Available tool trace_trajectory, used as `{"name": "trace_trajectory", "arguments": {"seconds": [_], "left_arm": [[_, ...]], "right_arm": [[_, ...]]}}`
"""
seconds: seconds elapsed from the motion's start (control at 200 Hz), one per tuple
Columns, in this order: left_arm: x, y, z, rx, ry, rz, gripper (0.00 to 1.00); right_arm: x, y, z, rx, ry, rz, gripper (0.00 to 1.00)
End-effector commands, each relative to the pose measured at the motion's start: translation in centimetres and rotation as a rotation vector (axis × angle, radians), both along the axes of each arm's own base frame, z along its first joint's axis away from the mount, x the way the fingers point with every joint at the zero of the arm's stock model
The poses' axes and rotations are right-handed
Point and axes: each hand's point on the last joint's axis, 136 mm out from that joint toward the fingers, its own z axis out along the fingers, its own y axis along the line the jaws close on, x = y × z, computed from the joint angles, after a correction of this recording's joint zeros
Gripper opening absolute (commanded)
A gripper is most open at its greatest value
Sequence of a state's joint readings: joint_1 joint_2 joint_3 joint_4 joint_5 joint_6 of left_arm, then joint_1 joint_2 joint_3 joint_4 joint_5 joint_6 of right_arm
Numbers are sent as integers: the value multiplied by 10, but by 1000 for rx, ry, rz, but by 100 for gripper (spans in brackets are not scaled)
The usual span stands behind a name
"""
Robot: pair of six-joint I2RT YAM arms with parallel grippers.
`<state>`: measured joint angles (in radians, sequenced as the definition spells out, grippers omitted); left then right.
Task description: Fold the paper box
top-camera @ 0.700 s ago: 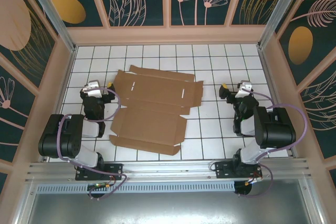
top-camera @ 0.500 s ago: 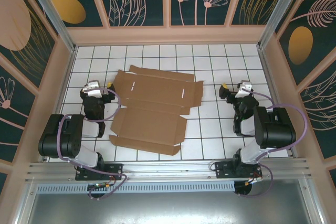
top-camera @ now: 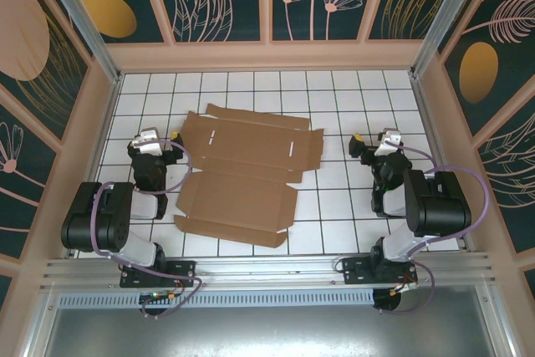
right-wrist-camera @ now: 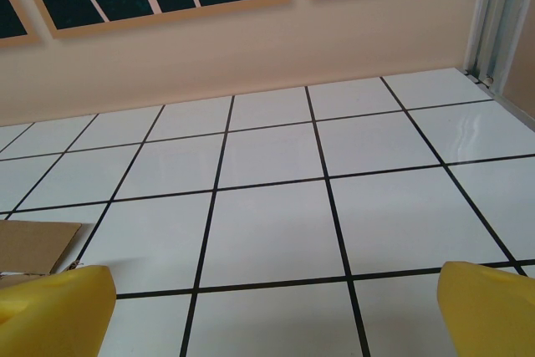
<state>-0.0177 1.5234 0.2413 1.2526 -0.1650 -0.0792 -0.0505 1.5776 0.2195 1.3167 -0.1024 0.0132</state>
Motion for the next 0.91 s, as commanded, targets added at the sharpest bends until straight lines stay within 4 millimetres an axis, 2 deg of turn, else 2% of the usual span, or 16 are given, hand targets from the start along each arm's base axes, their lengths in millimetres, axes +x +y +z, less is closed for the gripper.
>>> {"name": "trace_trajectory", "arguments": {"seconds": [0.0,0.57,0.661,0.736,0.786,0.851,0.901], "left_arm": [[-1,3,5,-5,-23,10,99],[-1,2,6,-7,-26,5,99],[7,4,14,-7,7,19,99],[17,15,26,-18,58,82,99],[22,16,42,3,52,86,99],[25,3,71,35,-6,13,99],[23,-3,95,27,-65,2,99]], "right_arm": [[-1,-1,7,-8,-28,-12,99],[0,-6,10,6,-25,-32,99],[8,-4,23,-10,6,-33,99],[19,6,40,-47,40,-6,99],[23,11,55,-76,40,-19,99],[25,19,83,-84,-6,-57,99],[25,34,104,-80,-48,-34,99]]}}
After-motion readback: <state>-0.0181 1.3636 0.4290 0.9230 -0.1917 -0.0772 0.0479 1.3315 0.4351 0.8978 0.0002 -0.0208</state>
